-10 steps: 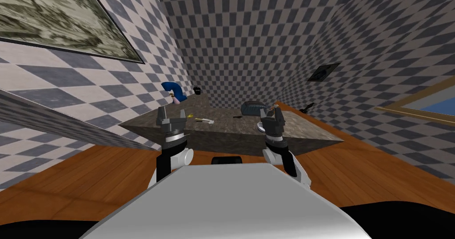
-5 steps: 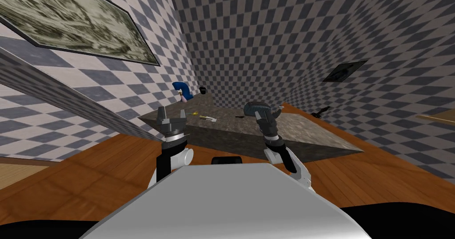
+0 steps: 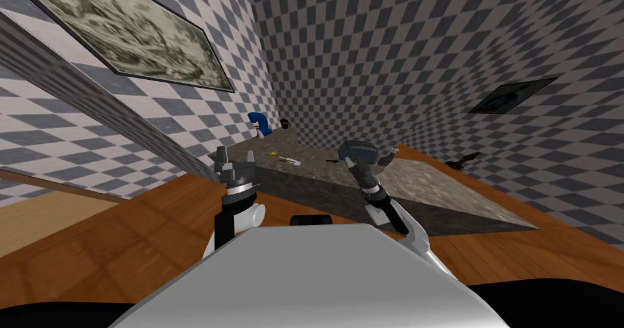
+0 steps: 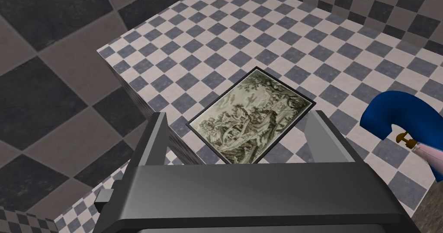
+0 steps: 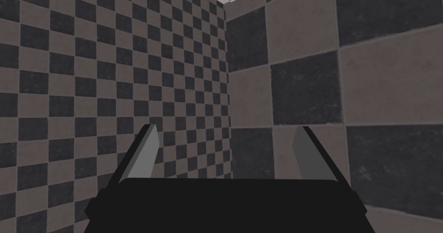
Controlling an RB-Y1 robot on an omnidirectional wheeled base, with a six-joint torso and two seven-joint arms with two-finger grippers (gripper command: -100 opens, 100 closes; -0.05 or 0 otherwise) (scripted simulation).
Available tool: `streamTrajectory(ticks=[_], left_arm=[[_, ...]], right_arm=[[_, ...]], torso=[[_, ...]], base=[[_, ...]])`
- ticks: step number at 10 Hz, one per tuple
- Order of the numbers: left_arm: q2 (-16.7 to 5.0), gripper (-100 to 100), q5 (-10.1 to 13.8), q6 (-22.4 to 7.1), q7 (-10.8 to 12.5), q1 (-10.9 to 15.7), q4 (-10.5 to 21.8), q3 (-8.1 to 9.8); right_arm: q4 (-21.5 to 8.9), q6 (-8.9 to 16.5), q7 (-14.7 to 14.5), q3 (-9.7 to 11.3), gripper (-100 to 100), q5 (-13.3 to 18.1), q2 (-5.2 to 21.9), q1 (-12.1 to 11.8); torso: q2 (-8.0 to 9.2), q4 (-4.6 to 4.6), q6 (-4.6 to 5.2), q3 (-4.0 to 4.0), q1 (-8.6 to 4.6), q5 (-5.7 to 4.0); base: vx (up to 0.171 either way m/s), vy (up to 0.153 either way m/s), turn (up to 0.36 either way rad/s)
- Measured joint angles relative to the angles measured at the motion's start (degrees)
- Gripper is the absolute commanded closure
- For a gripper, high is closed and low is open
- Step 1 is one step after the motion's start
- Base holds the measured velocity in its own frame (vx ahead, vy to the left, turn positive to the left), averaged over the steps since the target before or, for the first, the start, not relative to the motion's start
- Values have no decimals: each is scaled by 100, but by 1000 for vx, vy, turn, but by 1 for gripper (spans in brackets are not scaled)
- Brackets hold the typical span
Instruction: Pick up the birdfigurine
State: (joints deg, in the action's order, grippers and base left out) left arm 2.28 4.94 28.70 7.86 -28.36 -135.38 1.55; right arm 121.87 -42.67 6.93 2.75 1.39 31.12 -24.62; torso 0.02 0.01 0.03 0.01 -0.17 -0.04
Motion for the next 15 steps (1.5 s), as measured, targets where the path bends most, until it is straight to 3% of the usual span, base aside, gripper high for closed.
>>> streamTrajectory(ticks=[9,15], left_arm=[[0,0,0,0,0,0,0,0],[0,0,0,0,0,0,0,0]], right_arm=[[-1228,-233,201,325,-100,548,1478,219],[-2060,-214,237,610,-100,1037,2491,348]], torso=[[-13,-3,-4,-7,3,1],[-21,-4,-4,-12,9,2]], base=[[-7,-20,204],[12,-11,221]])
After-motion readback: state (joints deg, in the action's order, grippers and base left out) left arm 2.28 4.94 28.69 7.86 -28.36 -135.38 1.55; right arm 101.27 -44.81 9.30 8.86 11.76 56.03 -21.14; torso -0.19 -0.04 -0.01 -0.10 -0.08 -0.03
